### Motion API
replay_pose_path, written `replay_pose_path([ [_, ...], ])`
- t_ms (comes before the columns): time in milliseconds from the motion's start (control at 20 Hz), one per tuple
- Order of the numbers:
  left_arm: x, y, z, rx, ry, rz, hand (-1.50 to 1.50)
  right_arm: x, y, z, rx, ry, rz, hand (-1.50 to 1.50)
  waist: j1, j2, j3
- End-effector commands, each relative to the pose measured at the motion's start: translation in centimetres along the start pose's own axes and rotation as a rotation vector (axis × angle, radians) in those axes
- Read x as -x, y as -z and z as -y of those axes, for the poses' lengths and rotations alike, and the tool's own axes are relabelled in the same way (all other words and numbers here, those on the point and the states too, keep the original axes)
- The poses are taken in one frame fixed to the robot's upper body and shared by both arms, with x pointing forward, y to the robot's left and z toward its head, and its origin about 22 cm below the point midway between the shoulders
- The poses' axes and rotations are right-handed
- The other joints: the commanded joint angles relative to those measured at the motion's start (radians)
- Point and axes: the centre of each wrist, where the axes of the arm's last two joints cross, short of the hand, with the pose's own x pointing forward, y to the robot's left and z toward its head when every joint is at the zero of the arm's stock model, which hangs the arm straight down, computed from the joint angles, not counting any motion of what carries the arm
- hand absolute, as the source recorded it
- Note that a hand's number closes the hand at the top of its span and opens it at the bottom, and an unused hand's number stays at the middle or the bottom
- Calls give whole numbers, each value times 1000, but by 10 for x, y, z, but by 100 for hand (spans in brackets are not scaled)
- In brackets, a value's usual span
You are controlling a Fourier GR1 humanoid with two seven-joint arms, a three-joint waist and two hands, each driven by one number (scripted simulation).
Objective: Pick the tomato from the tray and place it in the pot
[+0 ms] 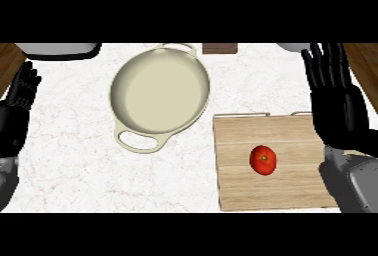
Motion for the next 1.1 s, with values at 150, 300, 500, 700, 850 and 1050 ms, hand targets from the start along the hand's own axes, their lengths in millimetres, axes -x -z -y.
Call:
replay_pose_path([
  [150,30,-31,0,2,33,-210,0,28,-36,69,-183,-226,-492,150,32,16,-13],
  [300,44,-42,5,24,29,-310,0,-14,-9,100,-382,-774,-306,150,32,10,-36],
  [500,55,-67,8,8,17,-415,0,22,-76,118,-417,-768,-166,-150,4,5,-9],
  [700,36,-84,22,28,8,-416,0,20,-80,156,-394,-667,-142,-150,19,5,-11],
  [850,43,-62,21,32,7,-414,0,14,-52,155,-489,-701,-209,-150,16,8,-12],
  [1050,46,-69,30,35,30,-422,0,-29,-18,117,-659,-824,-301,-150,14,6,-14],
])
